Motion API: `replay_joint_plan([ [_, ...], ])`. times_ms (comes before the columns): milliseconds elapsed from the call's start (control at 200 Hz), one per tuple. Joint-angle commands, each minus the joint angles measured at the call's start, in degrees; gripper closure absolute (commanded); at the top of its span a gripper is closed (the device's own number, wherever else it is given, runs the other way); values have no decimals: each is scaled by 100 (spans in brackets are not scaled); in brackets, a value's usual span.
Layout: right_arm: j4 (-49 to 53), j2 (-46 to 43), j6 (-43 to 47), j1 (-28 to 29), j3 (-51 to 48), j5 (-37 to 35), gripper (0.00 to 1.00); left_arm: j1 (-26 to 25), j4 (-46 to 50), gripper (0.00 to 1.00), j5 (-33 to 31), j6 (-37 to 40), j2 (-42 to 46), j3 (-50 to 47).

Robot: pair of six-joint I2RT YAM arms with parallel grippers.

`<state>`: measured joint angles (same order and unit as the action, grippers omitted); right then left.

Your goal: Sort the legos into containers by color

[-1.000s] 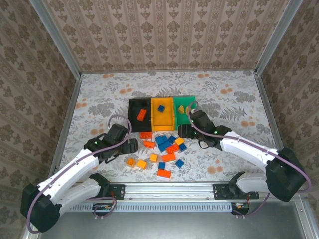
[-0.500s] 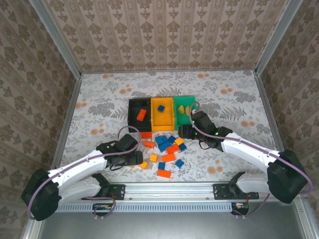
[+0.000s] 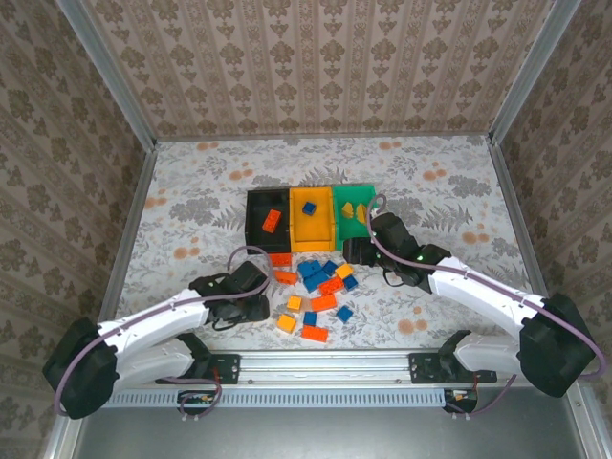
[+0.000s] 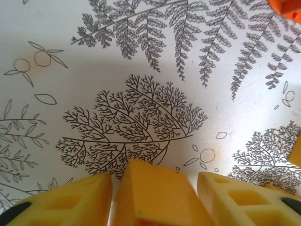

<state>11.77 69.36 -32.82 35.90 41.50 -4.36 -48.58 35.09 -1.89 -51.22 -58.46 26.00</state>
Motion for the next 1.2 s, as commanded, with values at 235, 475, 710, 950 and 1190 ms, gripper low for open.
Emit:
replay_joint_plan([
  [235, 95, -356, -200, -97, -261, -597, 28, -64, 501, 73, -74, 174, 139, 522],
  [475, 220, -758, -472, -210, -626, -971, 28, -31, 327, 75, -237, 1055, -749, 2138],
  [710, 362, -1014, -678, -263, -936, -1094, 28, -12, -601, 77, 33, 1871, -2608, 4155],
  [950, 503, -1284, -769, -336, -1226, -1238, 28, -3, -633, 78, 273, 2368, -4545, 6348],
  [1190, 479, -1505, -804, -373, -1395, -1197, 28, -17, -151, 77, 234, 2670, -5938, 7957],
])
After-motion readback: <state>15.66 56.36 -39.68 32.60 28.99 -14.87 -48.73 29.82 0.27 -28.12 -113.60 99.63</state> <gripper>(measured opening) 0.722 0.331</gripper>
